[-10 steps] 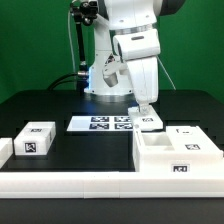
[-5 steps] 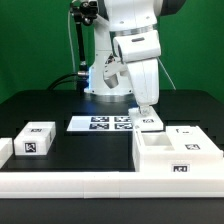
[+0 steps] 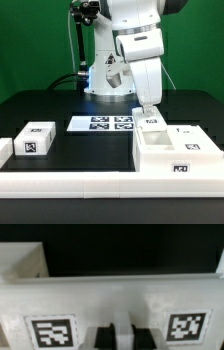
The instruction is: Assemble cabinet
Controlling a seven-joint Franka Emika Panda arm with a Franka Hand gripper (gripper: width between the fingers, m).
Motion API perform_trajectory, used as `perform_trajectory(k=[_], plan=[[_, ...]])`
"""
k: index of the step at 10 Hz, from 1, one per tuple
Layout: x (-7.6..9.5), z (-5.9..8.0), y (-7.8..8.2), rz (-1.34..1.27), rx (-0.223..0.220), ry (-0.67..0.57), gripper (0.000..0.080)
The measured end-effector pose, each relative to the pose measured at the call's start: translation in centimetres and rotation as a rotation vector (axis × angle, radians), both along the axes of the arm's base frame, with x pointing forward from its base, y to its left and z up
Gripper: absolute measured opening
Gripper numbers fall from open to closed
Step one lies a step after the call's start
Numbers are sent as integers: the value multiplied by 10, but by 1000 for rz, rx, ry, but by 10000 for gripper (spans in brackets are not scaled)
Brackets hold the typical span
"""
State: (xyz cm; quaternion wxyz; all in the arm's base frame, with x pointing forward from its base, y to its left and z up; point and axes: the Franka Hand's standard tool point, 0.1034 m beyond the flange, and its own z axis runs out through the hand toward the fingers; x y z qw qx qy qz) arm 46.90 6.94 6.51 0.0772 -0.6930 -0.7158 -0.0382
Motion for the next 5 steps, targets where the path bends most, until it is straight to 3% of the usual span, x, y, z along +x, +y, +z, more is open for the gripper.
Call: perform_trajectory(k=[5], plan=[[17, -7, -1, -3, 27, -34, 62]])
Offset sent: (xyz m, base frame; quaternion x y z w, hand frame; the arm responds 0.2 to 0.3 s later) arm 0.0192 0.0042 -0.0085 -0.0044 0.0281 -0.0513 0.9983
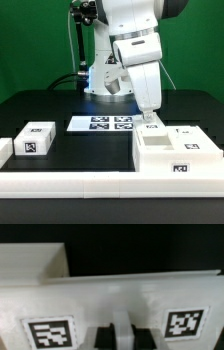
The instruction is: Assemble cabinet
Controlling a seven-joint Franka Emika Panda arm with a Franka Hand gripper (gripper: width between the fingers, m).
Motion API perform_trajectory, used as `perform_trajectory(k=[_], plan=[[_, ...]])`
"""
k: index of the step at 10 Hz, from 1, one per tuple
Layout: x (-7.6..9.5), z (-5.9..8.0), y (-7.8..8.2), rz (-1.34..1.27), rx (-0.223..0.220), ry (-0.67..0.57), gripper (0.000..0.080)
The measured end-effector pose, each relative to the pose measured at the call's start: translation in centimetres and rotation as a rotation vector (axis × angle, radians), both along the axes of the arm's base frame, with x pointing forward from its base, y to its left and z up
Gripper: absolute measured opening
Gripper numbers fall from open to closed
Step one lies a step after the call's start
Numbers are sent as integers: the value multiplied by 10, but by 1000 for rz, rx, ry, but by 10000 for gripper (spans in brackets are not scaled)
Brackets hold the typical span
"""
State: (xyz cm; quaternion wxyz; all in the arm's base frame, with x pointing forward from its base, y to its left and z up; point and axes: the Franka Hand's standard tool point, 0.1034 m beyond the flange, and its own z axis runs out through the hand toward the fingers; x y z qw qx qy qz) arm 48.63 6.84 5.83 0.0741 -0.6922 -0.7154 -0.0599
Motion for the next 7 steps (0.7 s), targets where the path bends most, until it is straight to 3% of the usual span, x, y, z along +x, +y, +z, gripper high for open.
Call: perform_trajectory(k=[5, 6, 7], plan=[[1, 0, 0, -3, 0, -1, 62], [4, 1, 0, -4, 2, -2, 62], [18, 3, 1, -8, 11, -6, 62]])
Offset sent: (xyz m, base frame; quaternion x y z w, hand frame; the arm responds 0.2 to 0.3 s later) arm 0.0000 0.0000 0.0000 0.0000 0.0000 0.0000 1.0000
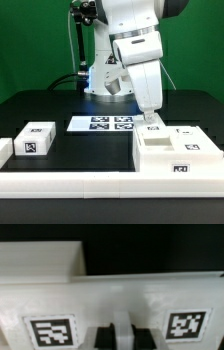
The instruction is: Assemble cabinet
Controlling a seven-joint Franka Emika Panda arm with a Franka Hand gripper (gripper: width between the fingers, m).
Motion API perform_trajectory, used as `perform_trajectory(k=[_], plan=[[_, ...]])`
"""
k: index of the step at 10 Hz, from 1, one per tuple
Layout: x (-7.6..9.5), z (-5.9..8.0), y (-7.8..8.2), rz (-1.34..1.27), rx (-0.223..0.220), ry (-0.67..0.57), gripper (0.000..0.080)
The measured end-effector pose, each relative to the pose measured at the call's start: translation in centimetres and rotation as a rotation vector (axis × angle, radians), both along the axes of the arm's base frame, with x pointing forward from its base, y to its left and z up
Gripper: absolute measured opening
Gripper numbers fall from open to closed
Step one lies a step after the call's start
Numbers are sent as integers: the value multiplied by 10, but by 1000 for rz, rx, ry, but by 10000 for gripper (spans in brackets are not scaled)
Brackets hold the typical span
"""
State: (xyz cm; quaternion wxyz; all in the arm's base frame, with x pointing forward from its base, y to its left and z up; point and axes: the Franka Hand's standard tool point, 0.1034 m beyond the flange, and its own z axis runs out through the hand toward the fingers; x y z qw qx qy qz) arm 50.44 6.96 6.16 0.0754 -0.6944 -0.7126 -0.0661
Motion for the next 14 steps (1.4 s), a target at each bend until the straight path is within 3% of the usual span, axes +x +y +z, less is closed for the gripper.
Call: perform_trajectory(k=[3, 9, 12, 14], plan=[[49, 6, 1, -10, 35, -13, 62], [50, 1, -1, -5, 41, -11, 62], [73, 0, -2, -17, 62, -30, 62], [78, 0, -2, -22, 66, -34, 62]])
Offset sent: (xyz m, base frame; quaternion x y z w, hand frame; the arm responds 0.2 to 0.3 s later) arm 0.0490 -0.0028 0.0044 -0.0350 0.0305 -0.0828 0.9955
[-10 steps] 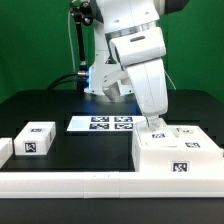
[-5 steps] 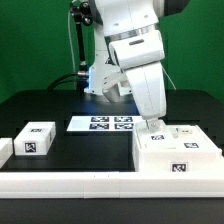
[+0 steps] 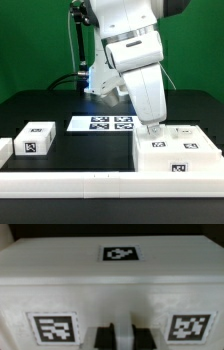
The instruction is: Assemble cabinet
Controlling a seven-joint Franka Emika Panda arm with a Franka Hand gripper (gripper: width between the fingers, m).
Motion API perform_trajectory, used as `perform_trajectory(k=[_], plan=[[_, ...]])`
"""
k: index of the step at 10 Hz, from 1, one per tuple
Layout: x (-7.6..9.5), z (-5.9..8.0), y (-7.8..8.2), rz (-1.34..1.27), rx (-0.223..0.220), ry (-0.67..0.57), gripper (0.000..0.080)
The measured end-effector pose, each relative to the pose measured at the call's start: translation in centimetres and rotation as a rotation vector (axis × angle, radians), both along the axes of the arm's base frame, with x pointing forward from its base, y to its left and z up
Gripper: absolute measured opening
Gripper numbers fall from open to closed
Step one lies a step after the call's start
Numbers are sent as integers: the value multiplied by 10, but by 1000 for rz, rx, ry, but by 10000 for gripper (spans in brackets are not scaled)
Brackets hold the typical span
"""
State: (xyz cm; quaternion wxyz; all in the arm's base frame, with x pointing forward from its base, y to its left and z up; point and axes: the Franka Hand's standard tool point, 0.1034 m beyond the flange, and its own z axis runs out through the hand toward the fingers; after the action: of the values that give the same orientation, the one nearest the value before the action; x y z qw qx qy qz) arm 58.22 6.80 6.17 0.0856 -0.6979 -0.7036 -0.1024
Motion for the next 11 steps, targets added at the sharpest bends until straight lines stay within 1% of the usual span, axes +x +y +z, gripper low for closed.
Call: perform_trajectory(k=[1, 7, 8, 9, 10, 11], plan=[[2, -1, 2, 0, 3, 2, 62], [2, -1, 2, 5, 5, 22, 69], [2, -1, 2, 5, 5, 22, 274], [1, -1, 2, 5, 5, 23, 274], [1, -1, 2, 5, 5, 23, 451], [1, -2, 2, 5, 5, 23, 600]])
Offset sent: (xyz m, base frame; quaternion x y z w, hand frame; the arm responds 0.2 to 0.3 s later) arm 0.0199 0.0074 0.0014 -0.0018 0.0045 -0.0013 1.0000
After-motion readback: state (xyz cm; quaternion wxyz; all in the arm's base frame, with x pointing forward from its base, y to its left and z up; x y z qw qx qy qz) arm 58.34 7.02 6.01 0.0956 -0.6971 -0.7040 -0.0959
